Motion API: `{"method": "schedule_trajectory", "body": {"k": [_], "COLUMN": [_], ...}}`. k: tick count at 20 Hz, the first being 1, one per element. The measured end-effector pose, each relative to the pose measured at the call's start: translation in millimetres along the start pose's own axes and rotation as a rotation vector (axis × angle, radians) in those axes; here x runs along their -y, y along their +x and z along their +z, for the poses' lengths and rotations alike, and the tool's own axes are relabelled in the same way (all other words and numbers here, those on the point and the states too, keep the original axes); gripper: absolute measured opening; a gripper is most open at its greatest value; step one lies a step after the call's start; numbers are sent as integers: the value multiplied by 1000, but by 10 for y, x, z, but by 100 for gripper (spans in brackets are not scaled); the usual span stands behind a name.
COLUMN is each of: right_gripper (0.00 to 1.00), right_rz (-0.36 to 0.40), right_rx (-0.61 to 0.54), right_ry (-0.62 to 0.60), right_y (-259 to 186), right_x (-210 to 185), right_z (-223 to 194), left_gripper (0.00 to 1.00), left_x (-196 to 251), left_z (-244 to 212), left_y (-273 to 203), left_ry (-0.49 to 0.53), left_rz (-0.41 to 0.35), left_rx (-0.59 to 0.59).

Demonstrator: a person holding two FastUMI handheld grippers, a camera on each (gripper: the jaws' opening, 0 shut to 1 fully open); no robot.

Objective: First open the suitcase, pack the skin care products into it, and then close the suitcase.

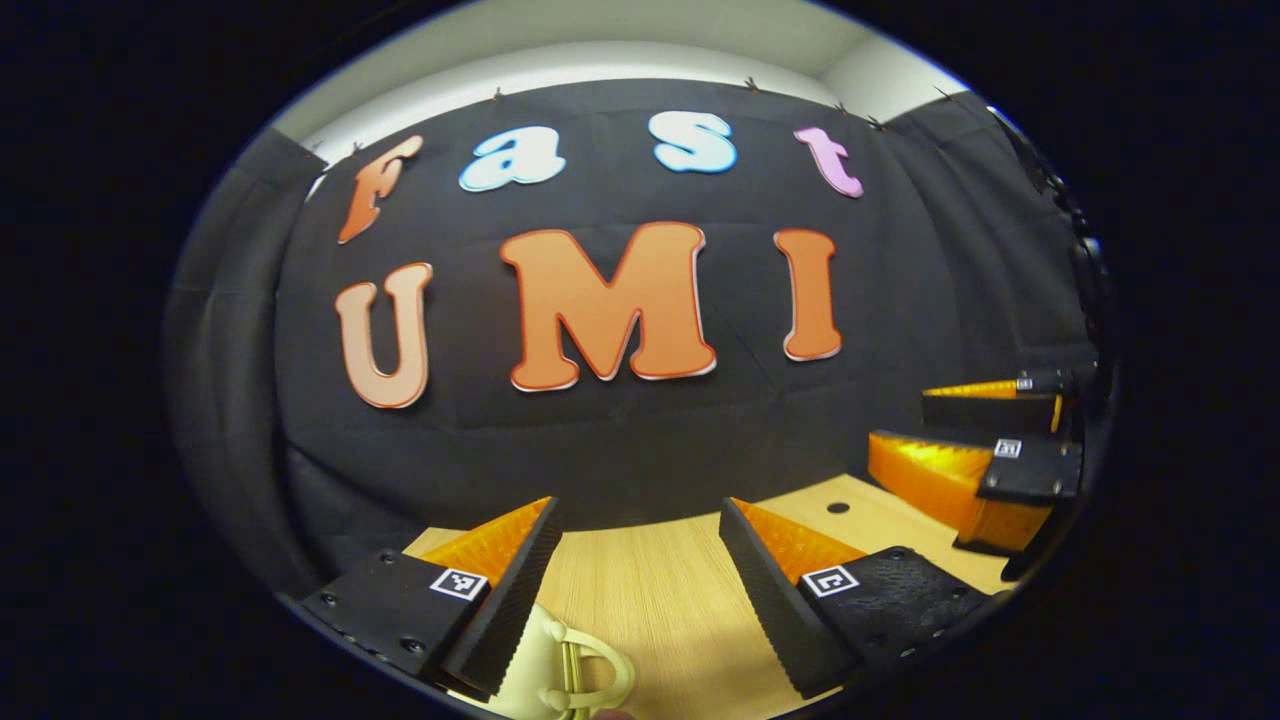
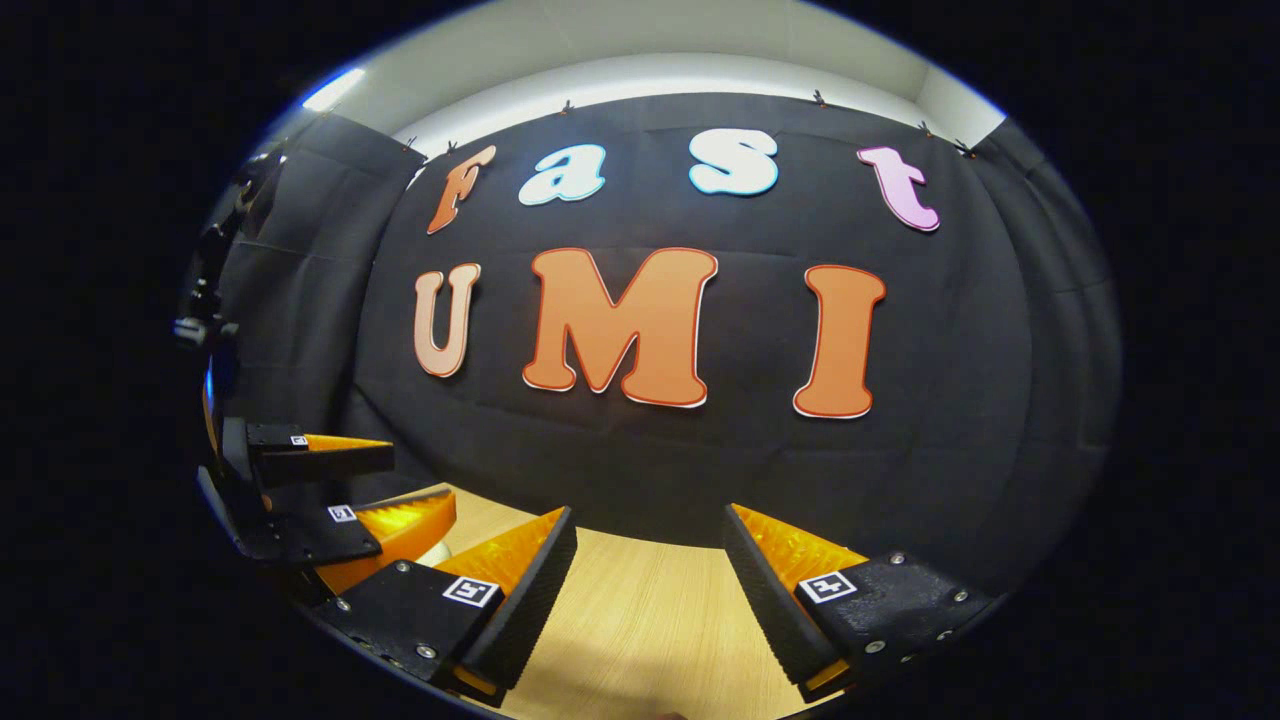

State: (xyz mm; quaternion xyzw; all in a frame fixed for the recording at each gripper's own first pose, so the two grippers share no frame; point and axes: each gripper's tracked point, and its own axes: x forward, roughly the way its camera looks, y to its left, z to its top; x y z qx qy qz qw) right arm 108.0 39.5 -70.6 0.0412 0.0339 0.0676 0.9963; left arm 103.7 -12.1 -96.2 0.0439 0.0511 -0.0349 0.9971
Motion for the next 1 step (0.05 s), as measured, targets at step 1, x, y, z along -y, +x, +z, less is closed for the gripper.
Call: {"method": "schedule_trajectory", "body": {"k": [1], "right_gripper": [94], "right_rz": [9], "right_rx": [-2], "right_ry": [-5], "right_y": [-12], "right_x": [-26], "right_z": [-17], "left_gripper": [98], "left_x": [-53], "left_z": [42], "left_y": [-30], "left_ry": [-17], "left_rz": [14], "left_rx": [19]}}
